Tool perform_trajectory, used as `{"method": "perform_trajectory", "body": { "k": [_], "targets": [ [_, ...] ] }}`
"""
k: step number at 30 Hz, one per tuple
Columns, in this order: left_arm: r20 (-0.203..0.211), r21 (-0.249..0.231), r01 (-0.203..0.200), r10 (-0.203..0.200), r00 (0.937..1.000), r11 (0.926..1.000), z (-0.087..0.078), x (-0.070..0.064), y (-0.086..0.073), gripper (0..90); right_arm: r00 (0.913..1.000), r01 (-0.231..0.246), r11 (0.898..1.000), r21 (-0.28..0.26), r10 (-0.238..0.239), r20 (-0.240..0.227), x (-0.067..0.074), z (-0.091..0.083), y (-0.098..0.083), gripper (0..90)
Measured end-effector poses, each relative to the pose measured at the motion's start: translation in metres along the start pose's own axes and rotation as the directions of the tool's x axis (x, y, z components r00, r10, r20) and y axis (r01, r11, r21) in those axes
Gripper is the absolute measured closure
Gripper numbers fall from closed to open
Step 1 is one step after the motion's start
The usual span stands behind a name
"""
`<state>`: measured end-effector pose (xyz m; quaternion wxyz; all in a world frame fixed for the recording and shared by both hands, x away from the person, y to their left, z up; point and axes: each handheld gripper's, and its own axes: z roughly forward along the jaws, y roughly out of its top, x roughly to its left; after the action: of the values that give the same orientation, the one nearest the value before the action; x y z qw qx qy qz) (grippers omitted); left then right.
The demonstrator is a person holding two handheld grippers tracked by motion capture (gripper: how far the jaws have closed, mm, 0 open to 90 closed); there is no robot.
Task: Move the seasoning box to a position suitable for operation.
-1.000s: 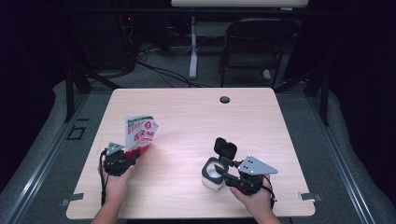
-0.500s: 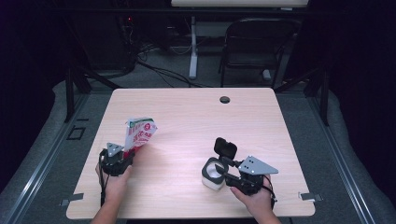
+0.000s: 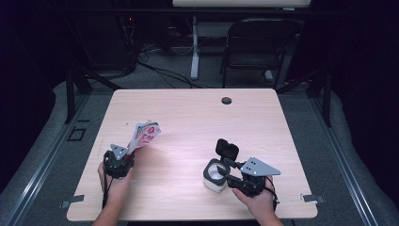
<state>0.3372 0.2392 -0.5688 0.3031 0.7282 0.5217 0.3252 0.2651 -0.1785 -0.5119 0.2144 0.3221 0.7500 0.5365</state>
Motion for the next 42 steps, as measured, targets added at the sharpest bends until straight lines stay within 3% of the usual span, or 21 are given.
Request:
{"method": "perform_trajectory", "body": {
  "k": [2,4,11,19,30,33,37,42],
  "targets": [
    [0.001,0.003,-0.008,0.008,1.0000,1.0000,0.000,-0.001,0.000,73.5,1.0000,0.001,1.000,0.002,-0.001,0.002,0.000,0.000,0.000,59.6],
    [-0.001,0.019,-0.041,0.041,0.9991,0.9990,0.002,-0.004,0.000,73.0,1.0000,0.000,1.000,0.000,0.000,0.001,0.000,0.000,0.000,59.6],
    [0.027,0.053,-0.050,0.049,0.9984,0.9973,0.006,-0.004,-0.001,68.8,1.0000,-0.002,1.000,-0.001,0.002,-0.001,0.000,0.000,0.000,59.5],
    [0.109,0.102,-0.051,0.039,0.9933,0.9935,0.010,-0.004,-0.002,53.9,1.0000,0.000,1.000,0.003,0.000,0.001,-0.001,0.000,0.000,59.2],
    [0.147,0.083,-0.101,0.088,0.9852,0.9914,0.005,-0.002,-0.003,40.2,1.0000,-0.005,1.000,0.000,0.005,0.003,-0.002,-0.001,0.000,59.0],
    [0.162,0.088,-0.116,0.100,0.9817,0.9894,0.001,-0.002,-0.002,39.2,1.0000,-0.007,1.000,0.001,0.007,0.004,-0.003,-0.001,0.000,59.0],
    [0.187,0.093,-0.105,0.086,0.9785,0.9902,-0.004,-0.002,-0.002,38.5,0.9999,-0.010,1.000,0.000,0.010,0.003,-0.003,-0.002,0.000,58.9],
    [0.190,0.080,-0.128,0.111,0.9756,0.9885,-0.013,-0.006,-0.002,38.4,0.9999,-0.011,1.000,-0.005,0.011,0.006,-0.004,-0.003,0.000,58.9]
  ]
}}
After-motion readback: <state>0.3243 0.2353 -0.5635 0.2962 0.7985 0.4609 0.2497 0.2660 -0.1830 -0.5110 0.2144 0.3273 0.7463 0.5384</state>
